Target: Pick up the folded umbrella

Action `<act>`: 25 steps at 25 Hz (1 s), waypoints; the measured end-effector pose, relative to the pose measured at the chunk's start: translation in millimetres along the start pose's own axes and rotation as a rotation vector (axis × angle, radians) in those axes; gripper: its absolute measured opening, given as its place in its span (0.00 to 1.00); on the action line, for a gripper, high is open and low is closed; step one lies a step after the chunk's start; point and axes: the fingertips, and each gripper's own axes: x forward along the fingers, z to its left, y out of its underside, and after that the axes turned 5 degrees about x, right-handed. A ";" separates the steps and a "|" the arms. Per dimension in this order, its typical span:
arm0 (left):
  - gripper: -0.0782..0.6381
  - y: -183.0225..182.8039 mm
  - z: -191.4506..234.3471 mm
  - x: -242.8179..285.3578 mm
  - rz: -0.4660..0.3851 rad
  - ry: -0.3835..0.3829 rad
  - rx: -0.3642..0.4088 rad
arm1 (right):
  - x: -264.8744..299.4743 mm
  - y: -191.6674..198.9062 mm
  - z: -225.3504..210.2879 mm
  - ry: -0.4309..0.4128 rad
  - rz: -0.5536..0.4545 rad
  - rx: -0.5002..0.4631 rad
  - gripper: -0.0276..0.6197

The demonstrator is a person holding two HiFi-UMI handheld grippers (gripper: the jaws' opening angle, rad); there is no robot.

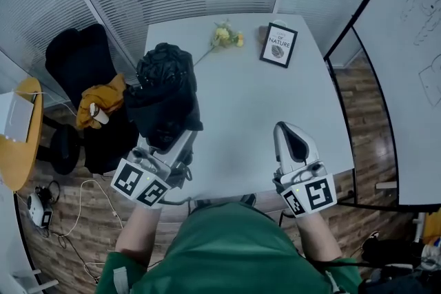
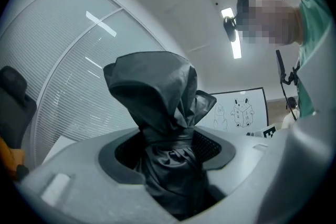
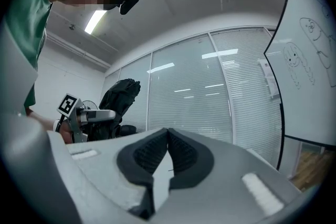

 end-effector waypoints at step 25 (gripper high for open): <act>0.50 23.7 13.0 -13.1 -0.002 0.047 -0.278 | -3.7 10.4 -8.9 0.025 0.005 0.056 0.05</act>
